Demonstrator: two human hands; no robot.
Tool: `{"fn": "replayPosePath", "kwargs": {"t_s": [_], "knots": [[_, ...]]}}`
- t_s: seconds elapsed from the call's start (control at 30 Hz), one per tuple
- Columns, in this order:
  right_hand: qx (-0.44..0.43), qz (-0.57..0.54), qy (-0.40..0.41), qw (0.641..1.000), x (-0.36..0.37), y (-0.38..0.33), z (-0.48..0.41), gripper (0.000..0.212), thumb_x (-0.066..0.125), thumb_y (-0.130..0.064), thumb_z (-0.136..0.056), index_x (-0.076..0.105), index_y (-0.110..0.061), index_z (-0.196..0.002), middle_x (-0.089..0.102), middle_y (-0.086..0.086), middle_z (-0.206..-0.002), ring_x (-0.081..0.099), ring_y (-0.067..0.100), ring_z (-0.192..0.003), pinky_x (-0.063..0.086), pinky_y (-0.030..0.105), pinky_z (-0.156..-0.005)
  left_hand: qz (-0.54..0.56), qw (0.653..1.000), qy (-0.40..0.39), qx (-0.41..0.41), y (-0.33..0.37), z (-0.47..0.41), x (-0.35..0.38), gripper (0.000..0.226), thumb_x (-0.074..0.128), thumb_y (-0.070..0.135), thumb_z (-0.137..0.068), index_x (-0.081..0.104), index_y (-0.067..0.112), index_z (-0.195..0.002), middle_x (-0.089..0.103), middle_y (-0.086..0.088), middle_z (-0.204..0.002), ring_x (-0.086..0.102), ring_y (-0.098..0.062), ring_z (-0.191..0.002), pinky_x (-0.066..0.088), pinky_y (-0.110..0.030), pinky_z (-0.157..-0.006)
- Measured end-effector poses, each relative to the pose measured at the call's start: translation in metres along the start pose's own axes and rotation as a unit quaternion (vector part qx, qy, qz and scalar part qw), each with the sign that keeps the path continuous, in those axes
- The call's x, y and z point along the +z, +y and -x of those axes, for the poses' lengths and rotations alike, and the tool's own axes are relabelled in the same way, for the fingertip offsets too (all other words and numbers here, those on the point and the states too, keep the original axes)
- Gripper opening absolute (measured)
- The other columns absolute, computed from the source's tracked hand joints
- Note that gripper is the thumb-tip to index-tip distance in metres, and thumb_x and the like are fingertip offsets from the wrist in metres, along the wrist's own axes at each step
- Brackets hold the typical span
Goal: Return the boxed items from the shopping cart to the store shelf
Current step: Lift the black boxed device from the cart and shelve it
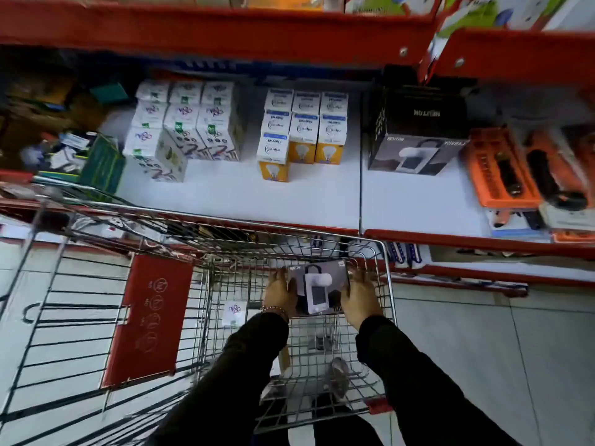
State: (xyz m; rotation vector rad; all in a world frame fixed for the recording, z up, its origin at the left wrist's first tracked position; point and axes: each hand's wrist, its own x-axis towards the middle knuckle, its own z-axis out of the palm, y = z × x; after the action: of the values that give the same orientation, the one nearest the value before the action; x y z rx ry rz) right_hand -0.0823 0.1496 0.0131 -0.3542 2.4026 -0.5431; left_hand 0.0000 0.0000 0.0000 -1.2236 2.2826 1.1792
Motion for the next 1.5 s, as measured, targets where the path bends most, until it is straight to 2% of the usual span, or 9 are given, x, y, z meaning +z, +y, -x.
{"fn": "replayPosePath", "kwargs": {"t_s": [0.2, 0.5, 0.67, 0.8, 0.93, 1.03, 1.2, 1.33, 1.5], "knots": [[0.082, -0.057, -0.048, 0.994, 0.028, 0.019, -0.040, 0.041, 0.041, -0.008, -0.100, 0.039, 0.002, -0.140, 0.047, 0.024, -0.138, 0.057, 0.037, -0.113, 0.036, 0.023, -0.082, 0.090, 0.984, -0.055, -0.145, -0.002, -0.031, 0.025, 0.041, 0.033, 0.025, -0.105, 0.042, 0.000, -0.137, 0.054, -0.026, -0.137, 0.055, -0.040, -0.122, 0.044, -0.038, -0.096], [0.103, -0.190, -0.035, 0.976, 0.019, 0.020, -0.020, 0.035, 0.046, -0.019, -0.102, 0.053, -0.009, -0.135, 0.059, 0.013, -0.136, 0.056, 0.028, -0.122, 0.035, 0.021, -0.088, 0.256, 0.955, -0.023, -0.146, -0.011, -0.012, 0.019, 0.046, 0.044, 0.030, -0.091, 0.061, 0.002, -0.123, 0.064, -0.018, -0.125, 0.059, -0.035, -0.117, 0.041, -0.027, -0.086], [0.083, -0.215, 0.013, 0.973, 0.001, 0.003, 0.016, 0.047, 0.044, -0.041, -0.101, 0.050, -0.013, -0.137, 0.061, 0.011, -0.132, 0.059, 0.027, -0.114, 0.042, 0.028, -0.091, 0.374, 0.911, 0.025, -0.170, -0.043, -0.006, 0.012, 0.021, 0.062, 0.042, -0.082, 0.063, 0.021, -0.086, 0.070, -0.017, -0.113, 0.067, -0.031, -0.101, 0.055, -0.052, -0.095], [0.072, -0.255, 0.075, 0.961, -0.015, -0.014, 0.046, 0.053, 0.041, -0.056, -0.097, 0.059, -0.013, -0.122, 0.066, 0.006, -0.106, 0.059, 0.020, -0.094, 0.047, 0.031, -0.082, 0.402, 0.903, 0.049, -0.145, -0.036, 0.019, -0.013, 0.060, 0.067, 0.071, -0.063, 0.064, 0.020, -0.095, 0.072, -0.010, -0.108, 0.069, -0.032, -0.101, 0.055, -0.057, -0.092], [0.066, -0.328, 0.150, 0.930, -0.032, -0.032, 0.072, 0.042, 0.048, -0.060, -0.093, 0.065, -0.022, -0.088, 0.063, -0.002, -0.083, 0.058, 0.018, -0.080, 0.045, 0.030, -0.071, 0.382, 0.915, 0.084, -0.100, 0.005, 0.072, -0.061, 0.037, 0.063, 0.054, -0.086, 0.061, 0.024, -0.107, 0.065, 0.001, -0.100, 0.061, -0.019, -0.092, 0.052, -0.030, -0.077], [0.056, -0.352, 0.210, 0.910, -0.042, -0.044, 0.086, 0.046, 0.049, -0.060, -0.092, 0.052, -0.023, -0.066, 0.054, -0.001, -0.070, 0.052, 0.019, -0.070, 0.039, 0.031, -0.065, 0.389, 0.916, 0.083, -0.060, 0.013, 0.086, -0.077, 0.039, 0.063, 0.055, -0.085, 0.067, 0.022, -0.106, 0.067, 0.002, -0.099, 0.064, -0.014, -0.088, 0.051, -0.030, -0.082], [0.063, -0.392, 0.275, 0.876, -0.059, -0.059, 0.100, 0.053, 0.048, -0.069, -0.087, 0.060, -0.018, -0.086, 0.067, 0.001, -0.087, 0.061, 0.017, -0.082, 0.043, 0.031, -0.070, 0.365, 0.927, 0.085, 0.016, 0.030, 0.097, -0.096, 0.046, 0.067, 0.057, -0.081, 0.075, 0.017, -0.101, 0.072, 0.004, -0.090, 0.066, -0.010, -0.082, 0.049, -0.027, -0.078], [0.026, -0.412, 0.302, 0.859, -0.087, -0.062, 0.104, 0.039, 0.056, -0.054, -0.091, 0.062, -0.016, -0.100, 0.064, -0.003, -0.095, 0.057, 0.014, -0.088, 0.040, 0.027, -0.077, 0.354, 0.927, 0.106, 0.061, 0.057, 0.101, -0.104, 0.041, 0.068, 0.061, -0.075, 0.075, 0.025, -0.092, 0.075, 0.005, -0.090, 0.068, -0.012, -0.086, 0.053, -0.029, -0.079], [-0.002, -0.384, 0.353, 0.853, -0.132, -0.050, 0.085, 0.026, 0.056, -0.040, -0.094, 0.056, -0.015, -0.089, 0.064, 0.005, -0.090, 0.057, 0.020, -0.080, 0.039, 0.023, -0.065, 0.336, 0.925, 0.133, 0.117, 0.109, 0.099, -0.100, 0.020, 0.068, 0.049, -0.081, 0.075, 0.033, -0.090, 0.065, 0.008, -0.073, 0.063, -0.012, -0.070, 0.054, -0.030, -0.071]]}}
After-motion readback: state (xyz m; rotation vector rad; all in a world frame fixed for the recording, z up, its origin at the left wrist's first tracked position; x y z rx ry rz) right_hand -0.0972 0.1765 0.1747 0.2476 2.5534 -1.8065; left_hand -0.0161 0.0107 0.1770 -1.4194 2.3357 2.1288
